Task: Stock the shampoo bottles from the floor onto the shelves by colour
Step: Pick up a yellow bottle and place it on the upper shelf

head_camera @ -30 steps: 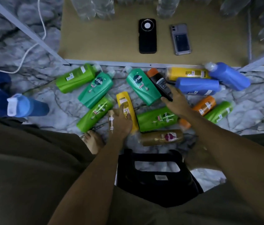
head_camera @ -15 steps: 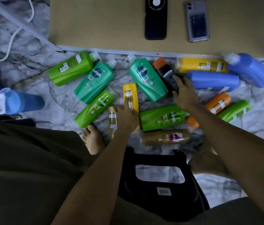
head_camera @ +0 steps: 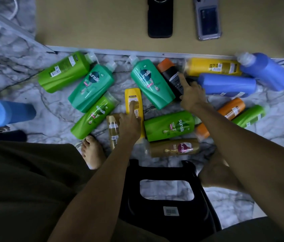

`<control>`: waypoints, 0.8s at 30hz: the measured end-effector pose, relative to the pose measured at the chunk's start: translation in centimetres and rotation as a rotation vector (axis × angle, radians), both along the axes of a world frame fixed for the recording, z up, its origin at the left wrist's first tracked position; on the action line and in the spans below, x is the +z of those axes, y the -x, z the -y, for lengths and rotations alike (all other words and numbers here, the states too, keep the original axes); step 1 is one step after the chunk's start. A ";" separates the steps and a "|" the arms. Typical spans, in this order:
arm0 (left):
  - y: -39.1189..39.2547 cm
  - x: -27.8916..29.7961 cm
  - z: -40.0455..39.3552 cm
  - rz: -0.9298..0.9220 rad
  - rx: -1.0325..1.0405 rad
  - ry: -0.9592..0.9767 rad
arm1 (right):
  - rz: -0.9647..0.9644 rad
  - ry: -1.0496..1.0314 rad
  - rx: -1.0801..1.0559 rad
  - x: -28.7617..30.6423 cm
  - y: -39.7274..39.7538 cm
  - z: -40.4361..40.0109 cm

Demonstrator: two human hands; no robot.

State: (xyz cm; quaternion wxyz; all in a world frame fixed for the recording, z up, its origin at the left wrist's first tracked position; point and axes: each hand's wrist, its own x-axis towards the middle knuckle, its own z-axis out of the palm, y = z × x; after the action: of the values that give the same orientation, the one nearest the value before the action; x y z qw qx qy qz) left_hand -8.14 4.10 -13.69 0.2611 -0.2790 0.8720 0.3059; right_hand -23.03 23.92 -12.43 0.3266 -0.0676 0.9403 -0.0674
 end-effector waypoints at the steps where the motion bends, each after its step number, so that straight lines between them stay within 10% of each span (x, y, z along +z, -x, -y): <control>1: 0.0 0.1 0.1 -0.005 0.030 -0.053 | 0.023 -0.002 -0.011 0.2 0.4 0.0; 17: 0.0 -0.1 1.6 -0.151 0.129 -0.189 | 0.109 0.138 0.162 2.9 2.6 -1.2; 24: -1.0 2.9 0.8 -0.158 0.271 -0.277 | 0.174 0.283 -0.099 5.3 0.5 -1.8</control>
State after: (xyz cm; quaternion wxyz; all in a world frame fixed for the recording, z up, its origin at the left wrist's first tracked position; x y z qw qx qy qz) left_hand -7.13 3.32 -10.79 0.1843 -0.3303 0.7938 0.4762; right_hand -23.57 25.76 -7.12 0.3902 -0.0603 0.8919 -0.2207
